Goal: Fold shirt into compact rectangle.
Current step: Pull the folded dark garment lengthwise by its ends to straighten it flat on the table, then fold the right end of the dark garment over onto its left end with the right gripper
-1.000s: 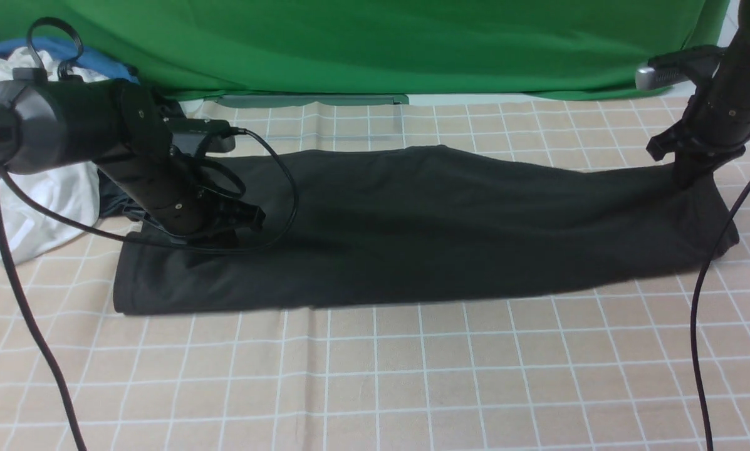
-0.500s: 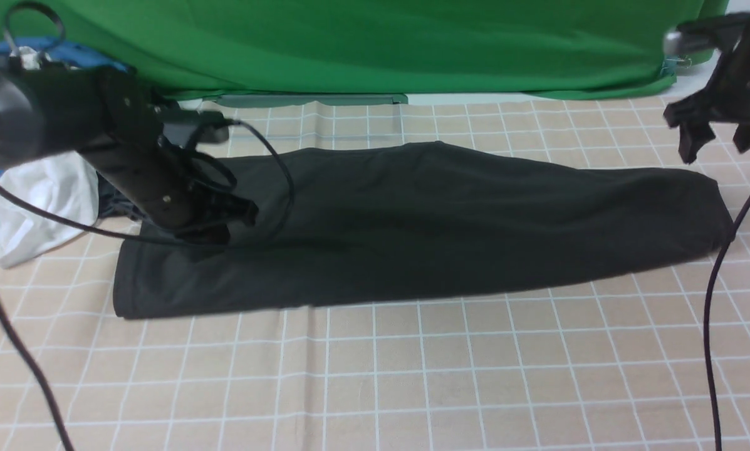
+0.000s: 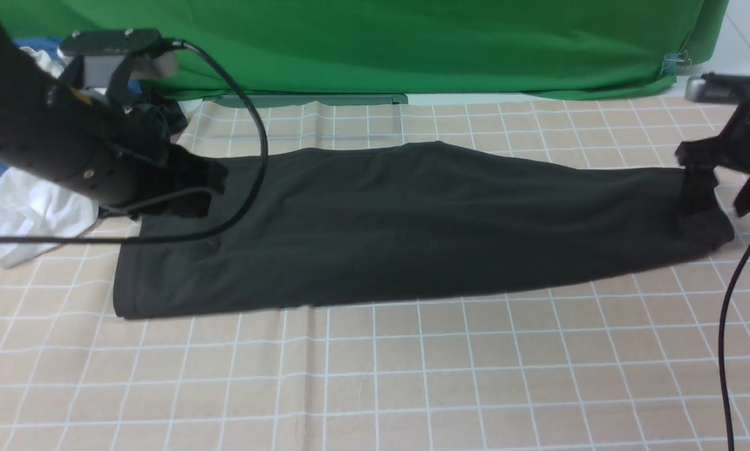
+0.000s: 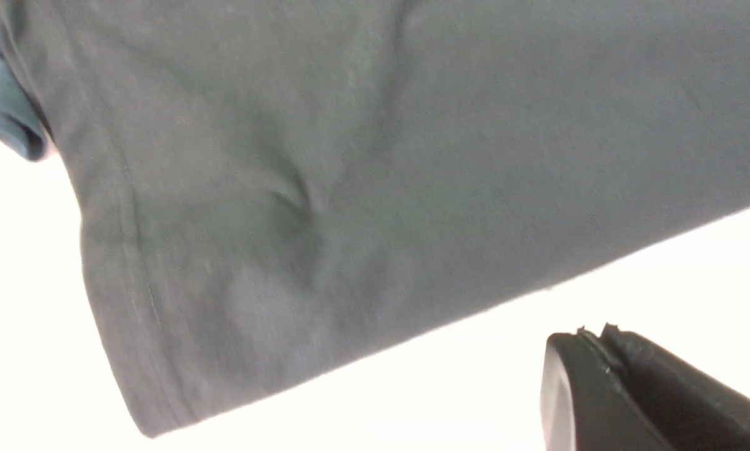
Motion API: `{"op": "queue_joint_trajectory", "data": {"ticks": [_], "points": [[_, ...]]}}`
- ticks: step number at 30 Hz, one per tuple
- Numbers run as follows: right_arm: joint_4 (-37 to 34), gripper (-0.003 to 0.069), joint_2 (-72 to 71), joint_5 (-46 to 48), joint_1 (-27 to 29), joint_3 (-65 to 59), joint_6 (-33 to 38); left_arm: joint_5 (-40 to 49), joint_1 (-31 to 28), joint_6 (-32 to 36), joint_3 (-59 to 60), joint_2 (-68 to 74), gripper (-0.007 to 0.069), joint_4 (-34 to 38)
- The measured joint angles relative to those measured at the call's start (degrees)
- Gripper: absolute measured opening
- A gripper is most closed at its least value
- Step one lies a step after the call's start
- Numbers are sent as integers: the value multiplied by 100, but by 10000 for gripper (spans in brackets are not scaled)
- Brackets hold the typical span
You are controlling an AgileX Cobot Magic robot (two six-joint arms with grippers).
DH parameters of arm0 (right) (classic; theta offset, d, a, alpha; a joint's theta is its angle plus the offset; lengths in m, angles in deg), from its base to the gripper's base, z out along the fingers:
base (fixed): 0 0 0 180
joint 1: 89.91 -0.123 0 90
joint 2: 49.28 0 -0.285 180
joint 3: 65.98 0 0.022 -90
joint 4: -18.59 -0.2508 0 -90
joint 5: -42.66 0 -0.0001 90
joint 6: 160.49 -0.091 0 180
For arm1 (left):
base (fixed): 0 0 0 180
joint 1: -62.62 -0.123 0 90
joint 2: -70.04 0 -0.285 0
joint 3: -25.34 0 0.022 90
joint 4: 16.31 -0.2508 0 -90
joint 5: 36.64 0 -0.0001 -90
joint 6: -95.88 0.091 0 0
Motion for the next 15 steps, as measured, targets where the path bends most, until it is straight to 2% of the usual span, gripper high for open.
{"op": "queue_joint_trajectory", "data": {"ticks": [1, 3, 4, 6, 7, 9, 15], "points": [[-131, 594, 55, 0, -6, 0, 80, 0, 0, 15, 89, -83, 17, 5], [-216, 520, 97, 0, -29, 7, 197, 25, 0, 15, 206, -213, 17, 5], [-223, 520, 97, -5, -29, 7, 211, 37, 0, 15, 213, -221, 17, 5], [-242, 340, 114, 1, -55, 7, 360, 66, 0, 15, 263, -292, 17, 16], [-249, 216, 115, 38, -56, 20, 405, 91, 4, 15, 275, -327, 17, 23], [-167, 103, 91, 66, -56, 27, 401, 119, 4, 28, 275, -358, 17, 23], [646, 94, -435, 131, -11, 27, 90, 251, 4, 38, 281, -558, 17, 23]]}}
